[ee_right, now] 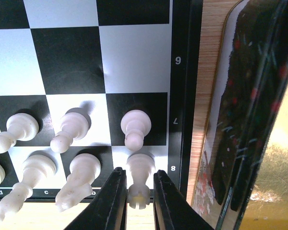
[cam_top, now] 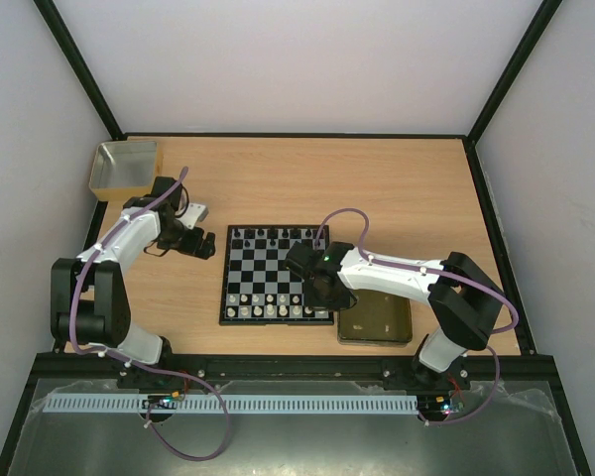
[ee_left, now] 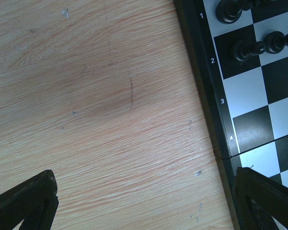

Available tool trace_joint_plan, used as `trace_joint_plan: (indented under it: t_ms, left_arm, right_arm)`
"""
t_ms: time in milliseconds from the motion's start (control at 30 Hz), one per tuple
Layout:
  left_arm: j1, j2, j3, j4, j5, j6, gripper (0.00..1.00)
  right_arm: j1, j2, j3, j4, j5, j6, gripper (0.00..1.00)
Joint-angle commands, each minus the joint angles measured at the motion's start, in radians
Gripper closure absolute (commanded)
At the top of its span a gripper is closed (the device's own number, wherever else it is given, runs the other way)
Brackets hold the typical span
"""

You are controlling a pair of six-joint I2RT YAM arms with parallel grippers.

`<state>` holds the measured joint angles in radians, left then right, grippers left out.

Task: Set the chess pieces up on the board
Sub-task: Place the chess piece on the chessboard, then reset both arms

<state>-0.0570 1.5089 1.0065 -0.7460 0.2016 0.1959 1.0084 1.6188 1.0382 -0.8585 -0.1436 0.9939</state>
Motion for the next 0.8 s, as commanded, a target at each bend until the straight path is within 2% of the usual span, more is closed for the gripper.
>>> trace_joint_plan:
  t_ms: [0, 100, 300, 567, 767]
  left_arm:
    - [-0.004, 0.006, -0.011, -0.006, -0.004, -0.01, 0.01]
    - [-0.004, 0.001, -0.011, -0.006, -0.004, -0.01, 0.01]
    - [-0.004, -0.012, -0.008, -0.012, -0.003, -0.003, 0.01]
    - [-0.011, -0.042, 0.002, -0.029, -0.031, 0.009, 0.01]
    - [-0.029, -0.068, 0.057, -0.07, -0.059, 0.016, 0.01]
  right_arm:
    - [0.007, 0.0, 0.005, -0.023, 0.012, -0.009, 0.84]
    - [0.007, -0.031, 0.024, -0.057, 0.035, -0.005, 0.81]
    - [0.007, -0.101, 0.09, -0.103, 0.082, 0.009, 0.67]
    - [0.007, -0.137, 0.103, -0.1, 0.124, 0.014, 0.6]
    - [0.007, -0.177, 0.092, -0.095, 0.175, -0.026, 0.45]
